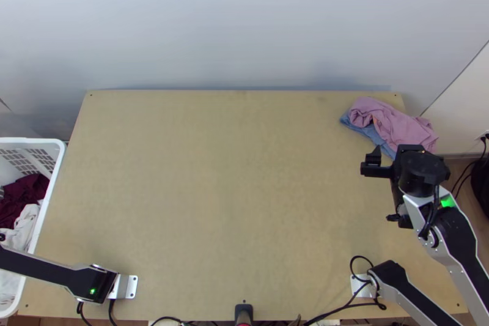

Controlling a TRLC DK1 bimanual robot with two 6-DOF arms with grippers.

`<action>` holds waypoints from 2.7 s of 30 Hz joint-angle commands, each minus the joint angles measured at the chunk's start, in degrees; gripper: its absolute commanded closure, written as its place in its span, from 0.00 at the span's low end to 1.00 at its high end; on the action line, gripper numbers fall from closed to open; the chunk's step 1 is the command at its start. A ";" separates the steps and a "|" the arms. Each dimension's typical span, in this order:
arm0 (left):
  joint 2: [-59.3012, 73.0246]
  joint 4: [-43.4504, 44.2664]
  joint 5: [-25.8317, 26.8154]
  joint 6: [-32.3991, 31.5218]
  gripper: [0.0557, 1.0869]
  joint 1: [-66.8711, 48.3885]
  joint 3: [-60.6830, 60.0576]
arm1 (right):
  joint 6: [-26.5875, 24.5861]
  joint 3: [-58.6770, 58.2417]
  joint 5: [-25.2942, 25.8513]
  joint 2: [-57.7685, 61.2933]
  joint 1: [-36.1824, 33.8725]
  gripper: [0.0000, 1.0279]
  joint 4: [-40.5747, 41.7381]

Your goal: Fold the t-shirt

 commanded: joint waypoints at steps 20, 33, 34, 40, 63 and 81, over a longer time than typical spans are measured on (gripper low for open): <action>28.35 -8.37 -3.75 -2.10 0.67 0.34 27.01 | -2.69 -0.57 0.79 2.67 2.70 0.04 -2.38; 27.56 -41.33 6.19 -1.75 0.96 1.31 47.76 | -2.60 0.66 0.79 3.46 2.70 0.04 -1.42; 25.54 -41.33 7.15 -1.75 0.96 1.31 47.49 | -2.60 1.01 0.79 3.64 2.70 0.04 -1.42; 14.20 -42.65 13.39 -2.54 0.96 0.95 47.58 | -2.25 3.47 0.79 4.87 2.70 0.04 -0.80; -36.69 -48.80 22.71 -3.33 0.96 -11.88 47.40 | -6.03 6.81 1.32 -4.19 2.70 0.04 0.08; -59.02 -49.68 14.18 -13.44 0.96 -68.39 36.42 | -8.93 8.22 2.99 -9.37 -0.12 0.04 0.52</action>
